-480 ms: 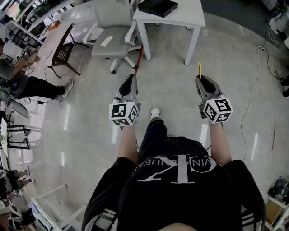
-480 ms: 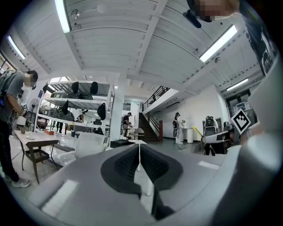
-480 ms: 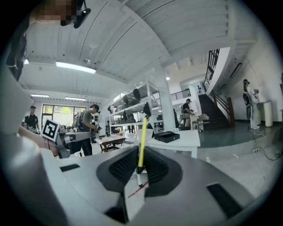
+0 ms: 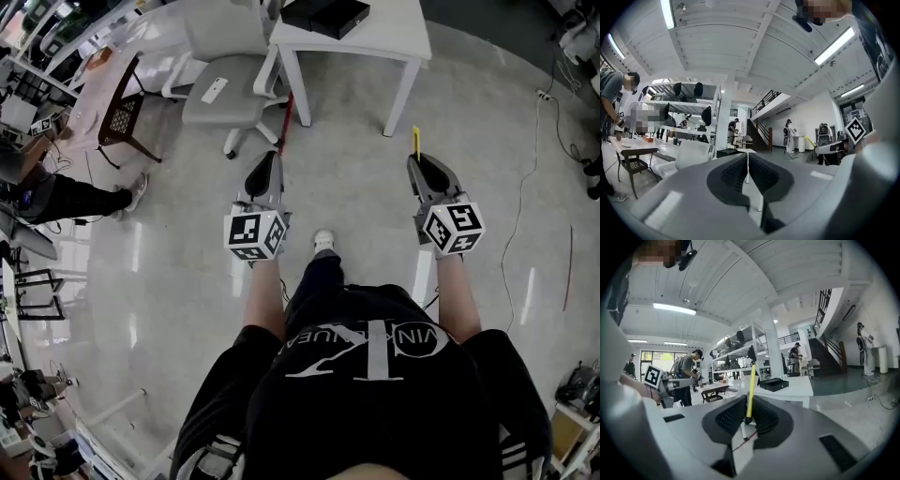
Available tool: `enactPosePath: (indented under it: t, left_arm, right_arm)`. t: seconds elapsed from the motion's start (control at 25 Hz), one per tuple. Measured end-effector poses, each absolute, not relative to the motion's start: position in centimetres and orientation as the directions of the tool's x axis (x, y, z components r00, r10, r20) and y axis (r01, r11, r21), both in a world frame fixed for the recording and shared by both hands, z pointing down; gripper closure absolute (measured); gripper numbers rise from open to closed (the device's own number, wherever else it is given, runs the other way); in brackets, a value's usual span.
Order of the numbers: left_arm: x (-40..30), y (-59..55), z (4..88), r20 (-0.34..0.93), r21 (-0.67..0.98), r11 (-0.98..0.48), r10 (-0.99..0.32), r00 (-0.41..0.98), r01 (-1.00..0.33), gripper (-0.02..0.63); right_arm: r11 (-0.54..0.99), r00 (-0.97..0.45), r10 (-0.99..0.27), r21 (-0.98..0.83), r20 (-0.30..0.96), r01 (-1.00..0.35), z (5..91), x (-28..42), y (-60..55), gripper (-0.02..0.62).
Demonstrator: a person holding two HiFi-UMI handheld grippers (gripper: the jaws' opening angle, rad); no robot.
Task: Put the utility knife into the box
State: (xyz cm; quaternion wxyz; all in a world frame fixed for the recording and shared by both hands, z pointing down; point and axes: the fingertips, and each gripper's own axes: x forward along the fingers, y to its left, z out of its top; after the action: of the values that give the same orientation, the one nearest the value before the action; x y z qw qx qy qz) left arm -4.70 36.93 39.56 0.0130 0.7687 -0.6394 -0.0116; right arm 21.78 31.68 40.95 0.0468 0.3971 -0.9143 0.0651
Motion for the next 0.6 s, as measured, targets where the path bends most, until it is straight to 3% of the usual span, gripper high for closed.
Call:
enactPosePath:
  t: [0.6]
  left_arm:
    - [-9.3,25.8,41.2,0.041,0.076,-0.228,-0.972,0.231,-0.971,0.588]
  right_arm:
    - [0.606,-0.617,-0.766,-0.114,0.182,-0.787,42.5,18.6,22.5,0.541]
